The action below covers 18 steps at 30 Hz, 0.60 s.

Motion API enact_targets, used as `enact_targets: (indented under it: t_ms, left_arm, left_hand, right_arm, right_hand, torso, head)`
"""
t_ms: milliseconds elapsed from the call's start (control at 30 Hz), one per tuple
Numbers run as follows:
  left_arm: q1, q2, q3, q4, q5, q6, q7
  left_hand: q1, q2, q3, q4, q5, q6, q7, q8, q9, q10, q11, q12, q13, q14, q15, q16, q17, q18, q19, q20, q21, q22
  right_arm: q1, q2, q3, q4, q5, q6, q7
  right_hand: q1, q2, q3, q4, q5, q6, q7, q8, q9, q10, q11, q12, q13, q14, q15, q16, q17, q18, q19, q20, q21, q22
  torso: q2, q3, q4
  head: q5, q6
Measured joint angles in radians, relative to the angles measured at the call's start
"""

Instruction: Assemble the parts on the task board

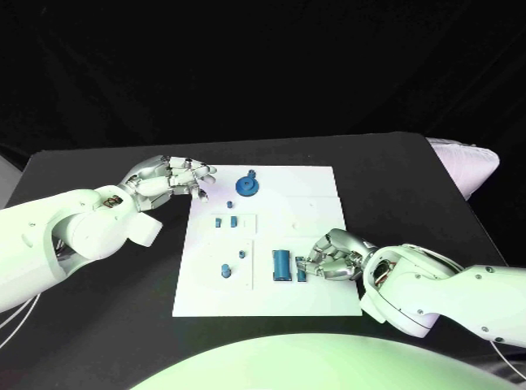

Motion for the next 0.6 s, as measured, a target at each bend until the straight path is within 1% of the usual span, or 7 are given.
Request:
enact_targets:
  t_ms: [67, 167, 233, 267, 367, 433, 600]
  left_arm:
    - [0.000, 0.000, 0.000, 0.000, 0.000, 0.000, 0.000]
    - [0.000, 0.000, 0.000, 0.000, 0.000, 0.000, 0.000]
    - [0.000, 0.000, 0.000, 0.000, 0.000, 0.000, -0.001]
    - [0.000, 0.000, 0.000, 0.000, 0.000, 0.000, -0.001]
    - [0.000, 0.000, 0.000, 0.000, 0.000, 0.000, -0.001]
    - [0.000, 0.000, 0.000, 0.000, 0.000, 0.000, -0.001]
    - [0.000, 0.000, 0.000, 0.000, 0.000, 0.000, -0.001]
  left_hand:
    - [0.003, 0.003, 0.000, 0.006, 0.000, 0.000, 0.000, 0.003, 0.000, 0.000, 0.000, 0.000, 0.000, 0.000, 0.000, 0.000, 0.000, 0.000, 0.000, 0.000, 0.000, -0.001]
    - [0.004, 0.004, -0.001, 0.010, 0.000, 0.000, 0.000, 0.004, 0.000, 0.000, 0.000, 0.000, 0.001, 0.000, 0.000, 0.000, 0.000, 0.000, 0.000, 0.000, 0.000, -0.002]
    - [0.004, 0.004, -0.001, 0.010, 0.000, 0.000, 0.000, 0.004, 0.000, 0.000, 0.000, 0.000, 0.001, 0.000, 0.000, 0.000, 0.000, 0.000, 0.000, 0.000, 0.000, -0.002]
    - [0.004, 0.004, -0.001, 0.010, 0.000, 0.000, 0.000, 0.004, 0.000, 0.000, 0.000, 0.000, 0.001, 0.000, 0.000, 0.000, 0.000, 0.000, 0.000, 0.000, 0.000, -0.002]
    - [0.004, 0.004, -0.001, 0.010, 0.000, 0.000, 0.000, 0.004, 0.000, 0.000, 0.000, 0.000, 0.001, 0.000, 0.000, 0.000, 0.000, 0.000, 0.000, 0.000, 0.000, -0.002]
    - [0.004, 0.004, -0.001, 0.010, 0.000, 0.000, 0.000, 0.004, 0.000, 0.000, 0.000, 0.000, 0.001, 0.000, 0.000, 0.000, 0.000, 0.000, 0.000, 0.000, 0.000, -0.002]
    - [0.004, 0.004, -0.001, 0.010, 0.000, 0.000, 0.000, 0.004, 0.000, 0.000, 0.000, 0.000, 0.001, 0.000, 0.000, 0.000, 0.000, 0.000, 0.000, 0.000, 0.000, -0.002]
  right_arm:
    - [0.000, -0.005, 0.000, 0.001, 0.000, 0.000, 0.002]
    - [0.000, -0.017, 0.000, 0.002, 0.000, 0.004, 0.007]
    - [0.001, -0.025, 0.000, 0.003, 0.000, 0.008, 0.012]
    - [0.001, -0.028, 0.000, 0.004, 0.000, 0.012, 0.015]
    - [0.001, -0.039, 0.001, 0.006, 0.000, 0.028, 0.030]
    - [0.001, -0.045, 0.001, 0.008, 0.000, 0.042, 0.040]
    - [0.002, -0.053, 0.001, 0.008, -0.002, 0.074, 0.059]
  right_hand:
    - [-0.004, -0.006, -0.006, 0.002, 0.000, 0.000, 0.000, 0.000, -0.001, 0.000, 0.000, 0.000, 0.000, 0.000, 0.000, 0.000, 0.000, 0.000, 0.000, 0.000, 0.000, 0.000]
    - [0.001, -0.039, -0.030, -0.002, -0.013, 0.000, 0.000, 0.000, -0.001, 0.000, 0.000, 0.000, 0.000, 0.000, 0.000, 0.000, 0.000, 0.000, 0.000, 0.000, -0.007, 0.000]
    - [0.002, -0.050, -0.047, -0.001, -0.016, -0.001, 0.001, 0.000, -0.002, 0.000, 0.000, -0.007, 0.000, 0.000, 0.000, 0.000, 0.000, 0.000, 0.000, 0.000, -0.007, 0.000]
    - [-0.001, -0.061, -0.059, 0.001, -0.016, -0.004, 0.004, 0.000, -0.002, 0.000, 0.000, -0.007, 0.000, 0.000, 0.000, 0.000, 0.000, 0.000, 0.000, 0.000, -0.007, 0.000]
    - [0.005, -0.068, -0.092, 0.006, -0.028, -0.004, 0.004, 0.000, -0.002, 0.000, 0.000, -0.007, 0.000, 0.000, 0.000, 0.000, 0.000, 0.000, 0.000, 0.000, -0.007, 0.000]
    - [0.020, -0.078, -0.137, 0.009, -0.050, -0.004, 0.004, 0.000, -0.004, 0.000, 0.000, -0.007, 0.000, 0.000, 0.000, 0.000, 0.000, 0.000, 0.000, 0.000, -0.007, 0.000]
    - [0.117, -0.042, -0.267, 0.027, -0.107, -0.007, 0.007, 0.000, -0.011, 0.000, 0.000, -0.014, 0.000, 0.000, 0.000, 0.000, 0.000, 0.000, 0.000, 0.000, -0.007, 0.000]
  torso:
    - [0.000, -0.0001, 0.0001]
    - [0.000, -0.0004, 0.0002]
    - [-0.001, -0.0005, 0.0001]
    - [-0.001, -0.0009, 0.0001]
    - [-0.001, -0.0011, -0.0002]
    - [-0.001, -0.0010, -0.0003]
    - [0.000, -0.0005, -0.0006]
  head:
    - [0.000, 0.000]
    - [0.000, 0.000]
    - [0.000, 0.000]
    - [0.000, 0.000]
    - [0.000, 0.000]
    - [0.001, 0.000]
    - [0.001, 0.000]
